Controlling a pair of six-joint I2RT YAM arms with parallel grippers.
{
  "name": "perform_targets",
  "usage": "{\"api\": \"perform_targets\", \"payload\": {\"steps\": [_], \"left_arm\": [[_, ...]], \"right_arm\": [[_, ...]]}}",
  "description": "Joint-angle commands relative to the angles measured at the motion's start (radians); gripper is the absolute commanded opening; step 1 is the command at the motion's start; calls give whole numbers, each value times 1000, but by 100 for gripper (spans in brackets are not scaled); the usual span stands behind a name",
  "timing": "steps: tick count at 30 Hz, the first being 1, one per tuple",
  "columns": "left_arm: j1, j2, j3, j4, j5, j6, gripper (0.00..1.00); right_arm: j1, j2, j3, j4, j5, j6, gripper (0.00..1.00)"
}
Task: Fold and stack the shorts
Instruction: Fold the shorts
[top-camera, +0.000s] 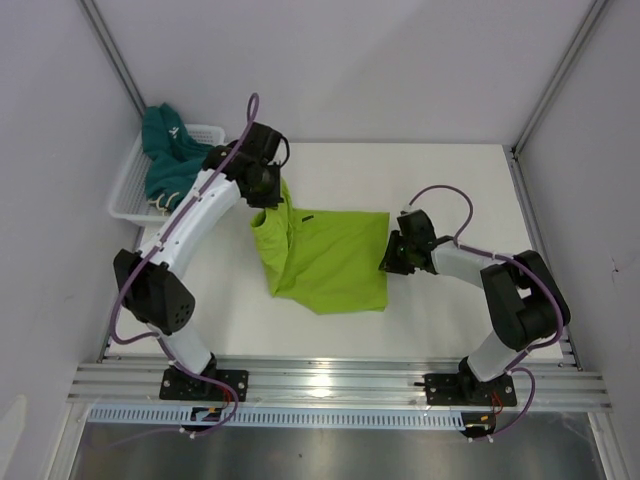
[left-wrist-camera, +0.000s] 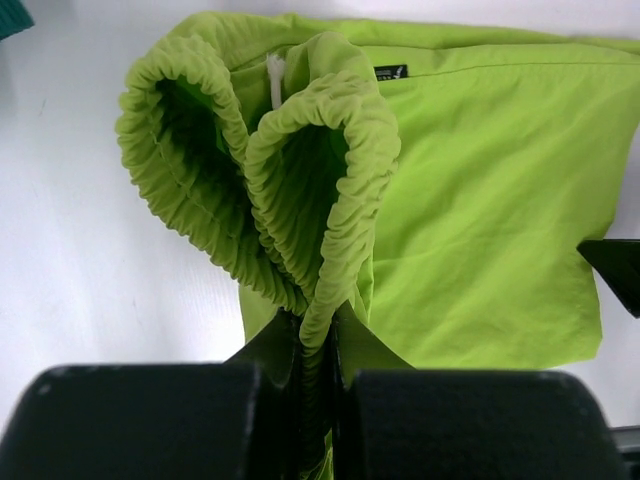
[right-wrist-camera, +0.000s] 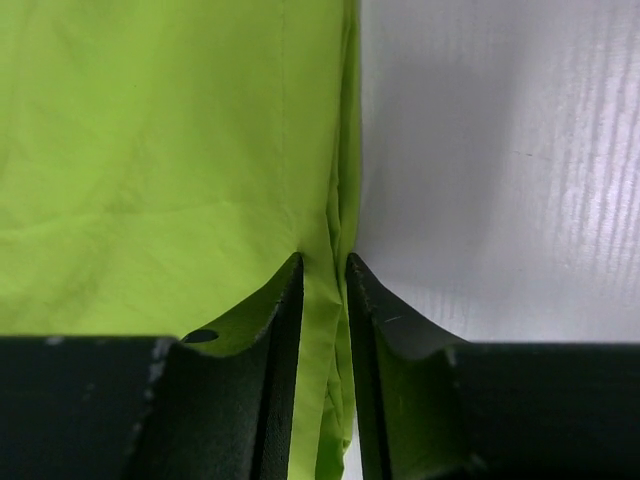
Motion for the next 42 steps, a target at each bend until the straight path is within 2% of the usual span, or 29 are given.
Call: {"api": "perform_targets", "payload": {"steps": [1, 12, 26, 42], "left_arm": [[-55, 25, 55, 1, -42, -59, 0], [-132, 108, 90, 27, -27, -141, 0], [-213, 189, 271, -60, -38, -164, 0], [-318, 226, 254, -82, -70, -148, 2]], "right_arm": [[22, 16, 8, 28, 11, 0, 27], [48, 19, 0, 36, 15, 14, 25], [45, -1, 0, 1, 43, -3, 24], [35, 5, 13, -1, 37, -8, 24]]}}
